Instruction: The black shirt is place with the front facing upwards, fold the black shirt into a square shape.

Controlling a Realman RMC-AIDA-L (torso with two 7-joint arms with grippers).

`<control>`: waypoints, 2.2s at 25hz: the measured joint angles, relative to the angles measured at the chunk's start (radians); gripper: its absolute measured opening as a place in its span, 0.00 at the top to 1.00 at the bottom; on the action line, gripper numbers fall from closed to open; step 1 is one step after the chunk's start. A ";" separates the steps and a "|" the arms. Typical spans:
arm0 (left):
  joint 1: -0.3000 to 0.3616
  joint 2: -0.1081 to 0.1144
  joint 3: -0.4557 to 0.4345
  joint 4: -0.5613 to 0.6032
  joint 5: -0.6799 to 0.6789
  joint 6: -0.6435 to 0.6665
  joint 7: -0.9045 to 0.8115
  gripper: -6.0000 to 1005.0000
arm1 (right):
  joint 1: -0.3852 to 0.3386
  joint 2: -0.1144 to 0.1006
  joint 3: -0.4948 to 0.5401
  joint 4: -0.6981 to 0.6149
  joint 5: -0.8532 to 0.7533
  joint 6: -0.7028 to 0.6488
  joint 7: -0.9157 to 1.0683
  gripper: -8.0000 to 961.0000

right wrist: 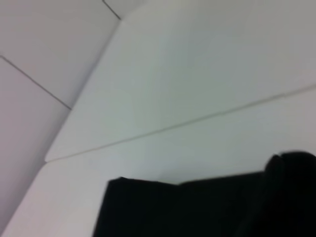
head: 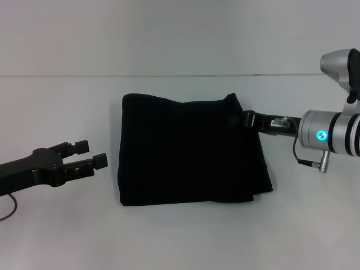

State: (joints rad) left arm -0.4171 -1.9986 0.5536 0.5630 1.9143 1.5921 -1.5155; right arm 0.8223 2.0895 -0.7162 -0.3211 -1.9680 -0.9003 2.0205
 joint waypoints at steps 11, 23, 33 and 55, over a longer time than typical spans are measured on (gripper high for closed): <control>-0.002 0.000 0.000 -0.004 0.000 0.000 -0.007 0.10 | -0.035 -0.003 -0.006 -0.037 0.067 0.012 -0.154 0.97; -0.003 -0.002 0.008 -0.009 0.001 0.004 -0.012 0.10 | -0.041 -0.001 -0.005 0.006 0.066 0.142 -0.144 0.97; -0.001 -0.003 0.002 -0.011 0.002 0.009 -0.044 0.10 | -0.150 -0.005 0.035 -0.072 0.208 0.068 -0.219 0.75; -0.056 0.014 0.018 -0.039 0.019 0.000 -0.250 0.10 | -0.188 -0.005 -0.089 -0.013 0.241 -0.041 -0.566 0.09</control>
State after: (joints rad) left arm -0.4734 -1.9849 0.5716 0.5238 1.9337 1.5920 -1.7654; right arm 0.6342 2.0849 -0.8052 -0.3343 -1.7271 -0.9411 1.4541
